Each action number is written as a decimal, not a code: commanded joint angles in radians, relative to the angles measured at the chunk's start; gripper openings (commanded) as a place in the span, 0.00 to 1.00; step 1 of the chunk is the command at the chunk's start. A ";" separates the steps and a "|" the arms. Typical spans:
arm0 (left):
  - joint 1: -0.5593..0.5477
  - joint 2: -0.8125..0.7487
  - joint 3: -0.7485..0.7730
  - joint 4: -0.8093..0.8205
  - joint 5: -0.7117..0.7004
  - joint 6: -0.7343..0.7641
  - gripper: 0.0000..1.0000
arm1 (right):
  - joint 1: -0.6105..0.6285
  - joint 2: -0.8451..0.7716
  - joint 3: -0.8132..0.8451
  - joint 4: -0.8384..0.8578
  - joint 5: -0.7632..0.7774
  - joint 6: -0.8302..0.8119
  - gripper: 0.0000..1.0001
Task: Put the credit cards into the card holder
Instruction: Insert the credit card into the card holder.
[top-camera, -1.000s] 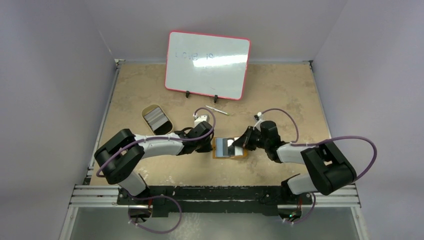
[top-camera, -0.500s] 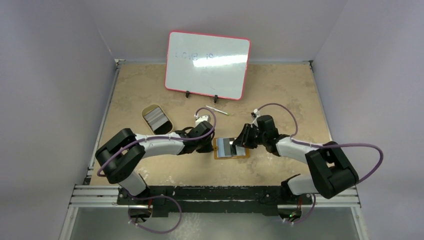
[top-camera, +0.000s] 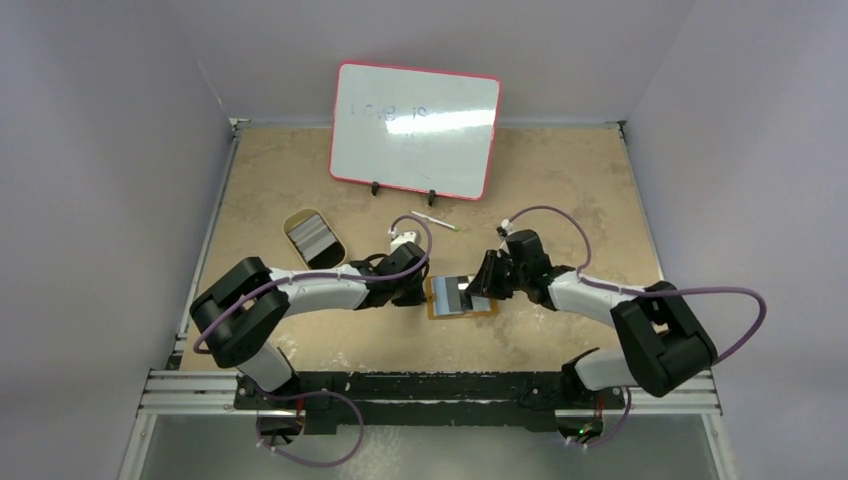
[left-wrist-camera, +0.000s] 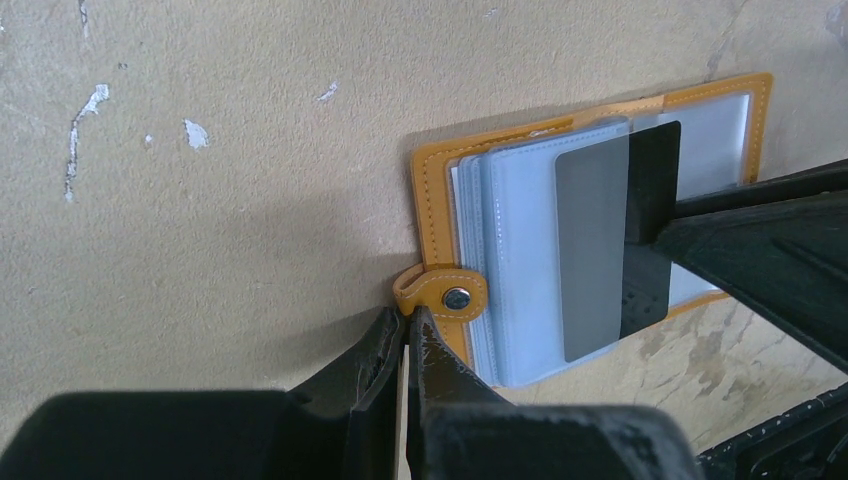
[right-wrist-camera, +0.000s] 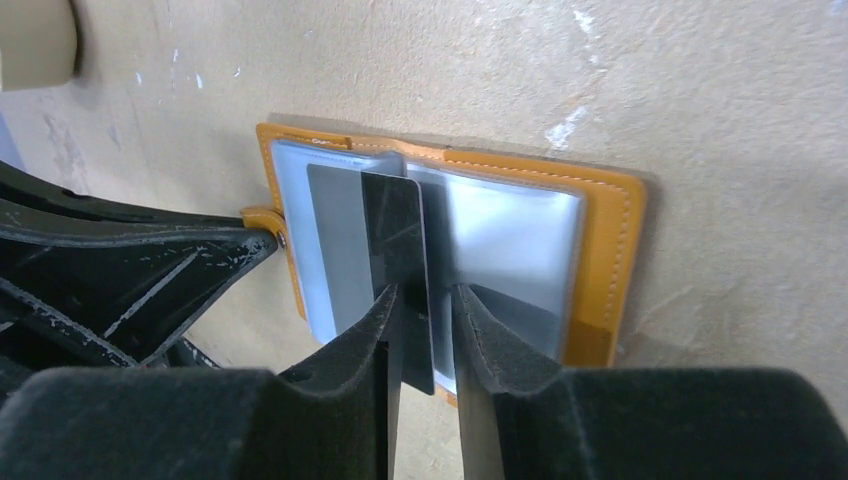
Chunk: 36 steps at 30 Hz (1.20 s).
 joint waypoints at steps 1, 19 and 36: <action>-0.001 -0.008 -0.029 -0.090 0.003 0.015 0.00 | 0.047 0.040 0.050 0.033 0.017 0.034 0.27; 0.010 -0.081 0.020 -0.202 -0.100 0.020 0.10 | 0.146 -0.022 0.088 -0.079 0.104 0.091 0.27; 0.012 -0.148 0.008 0.095 0.091 -0.044 0.39 | 0.145 0.073 0.034 0.090 0.083 0.064 0.07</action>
